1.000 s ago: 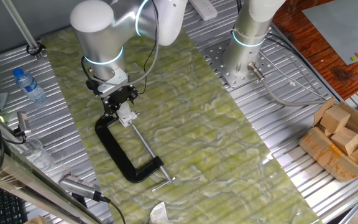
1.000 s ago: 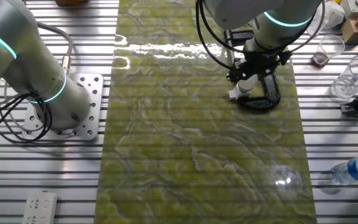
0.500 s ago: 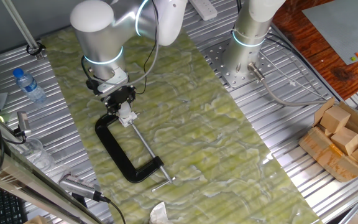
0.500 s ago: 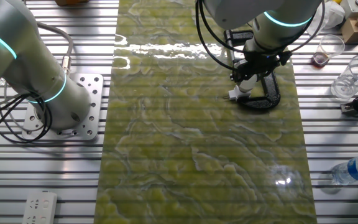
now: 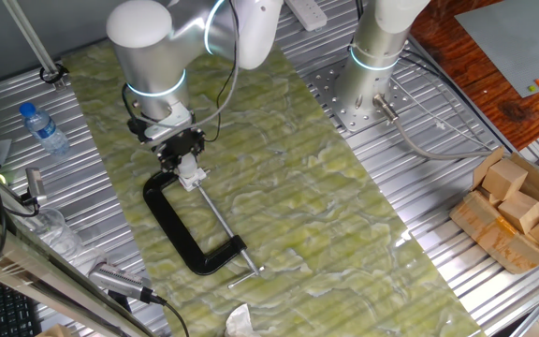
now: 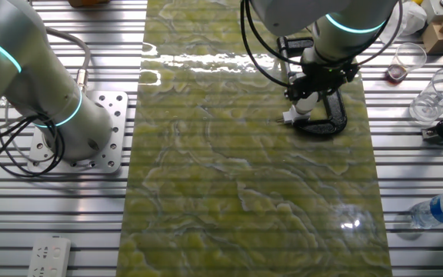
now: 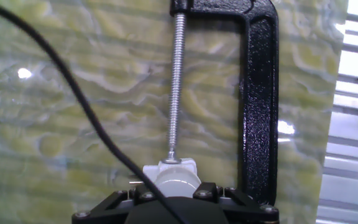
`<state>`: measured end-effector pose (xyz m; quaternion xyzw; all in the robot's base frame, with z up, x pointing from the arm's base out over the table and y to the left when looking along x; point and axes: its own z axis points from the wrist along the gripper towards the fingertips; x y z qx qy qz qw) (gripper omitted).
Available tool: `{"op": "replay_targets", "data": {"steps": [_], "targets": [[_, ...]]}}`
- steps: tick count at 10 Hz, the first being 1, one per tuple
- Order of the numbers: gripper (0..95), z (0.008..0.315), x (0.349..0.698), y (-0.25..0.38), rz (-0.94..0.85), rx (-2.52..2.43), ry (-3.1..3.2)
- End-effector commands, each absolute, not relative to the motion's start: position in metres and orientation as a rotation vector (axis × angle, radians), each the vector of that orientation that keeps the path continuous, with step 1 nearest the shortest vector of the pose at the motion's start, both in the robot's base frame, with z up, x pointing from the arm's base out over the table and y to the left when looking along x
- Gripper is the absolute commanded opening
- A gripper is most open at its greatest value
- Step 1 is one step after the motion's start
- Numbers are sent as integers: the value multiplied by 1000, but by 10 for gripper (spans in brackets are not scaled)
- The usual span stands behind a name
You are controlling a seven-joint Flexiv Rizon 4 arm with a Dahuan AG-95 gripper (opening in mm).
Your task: Install the light bulb by rotating it
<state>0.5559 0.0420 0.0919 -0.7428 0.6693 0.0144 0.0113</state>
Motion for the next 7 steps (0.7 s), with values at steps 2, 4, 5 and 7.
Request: {"op": "replay_targets", "data": {"steps": [2,4,5,7], "targets": [[0,92,556,42,40,-1990,2424],[0,91,556,42,30,-1789,2583],[0,91,556,42,28,-1685,2653],[0,92,556,41,32,-1471,2775]]}}
